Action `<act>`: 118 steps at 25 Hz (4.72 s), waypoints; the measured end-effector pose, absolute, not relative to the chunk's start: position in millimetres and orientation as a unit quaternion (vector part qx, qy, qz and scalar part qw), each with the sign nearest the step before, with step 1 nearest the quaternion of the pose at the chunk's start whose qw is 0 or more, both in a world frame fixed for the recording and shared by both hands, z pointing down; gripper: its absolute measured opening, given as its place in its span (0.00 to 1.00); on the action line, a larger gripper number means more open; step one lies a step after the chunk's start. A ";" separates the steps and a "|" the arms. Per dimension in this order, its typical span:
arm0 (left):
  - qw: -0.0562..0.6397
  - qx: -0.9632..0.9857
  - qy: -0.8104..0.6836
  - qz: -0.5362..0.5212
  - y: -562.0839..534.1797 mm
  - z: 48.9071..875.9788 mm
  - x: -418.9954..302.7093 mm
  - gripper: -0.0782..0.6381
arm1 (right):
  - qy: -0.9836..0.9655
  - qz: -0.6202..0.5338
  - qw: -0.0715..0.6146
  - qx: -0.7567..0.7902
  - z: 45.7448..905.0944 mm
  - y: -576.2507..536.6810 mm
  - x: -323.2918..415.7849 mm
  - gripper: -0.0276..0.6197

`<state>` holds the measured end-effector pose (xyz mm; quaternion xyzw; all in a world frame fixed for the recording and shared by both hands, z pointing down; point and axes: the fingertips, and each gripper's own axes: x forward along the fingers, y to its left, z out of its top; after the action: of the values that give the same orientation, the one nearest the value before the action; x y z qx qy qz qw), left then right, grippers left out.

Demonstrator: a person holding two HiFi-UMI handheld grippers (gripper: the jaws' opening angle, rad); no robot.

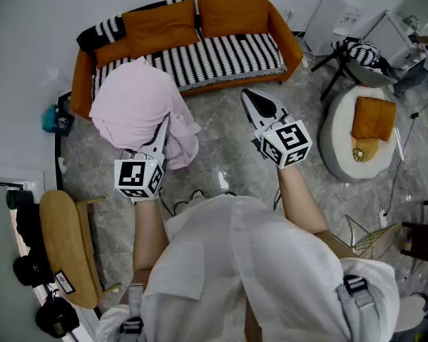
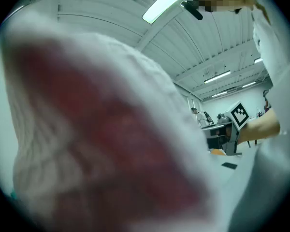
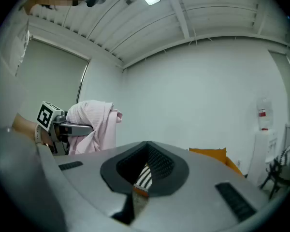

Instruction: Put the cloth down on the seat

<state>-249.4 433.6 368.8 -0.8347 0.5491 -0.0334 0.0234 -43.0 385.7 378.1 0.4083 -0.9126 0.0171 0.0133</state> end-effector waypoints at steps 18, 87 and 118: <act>0.018 -0.839 0.542 -0.036 424.6 372.5 -232.8 0.39 | -0.910 0.013 0.015 0.415 381.7 378.3 -26.1 0.06; -0.011 -0.888 0.457 -0.046 47.1 402.3 -231.3 0.39 | -0.905 0.041 0.010 0.424 411.8 22.1 -65.8 0.25; 0.031 -0.971 0.223 -0.075 -189.6 411.7 -38.1 0.40 | -0.984 0.149 0.052 0.085 376.3 -217.7 -29.5 0.63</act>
<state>-38.1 -189.6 411.7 -0.9714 0.2232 -0.0746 0.0312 -29.5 -217.7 376.3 0.0852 -0.9839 0.1486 0.0520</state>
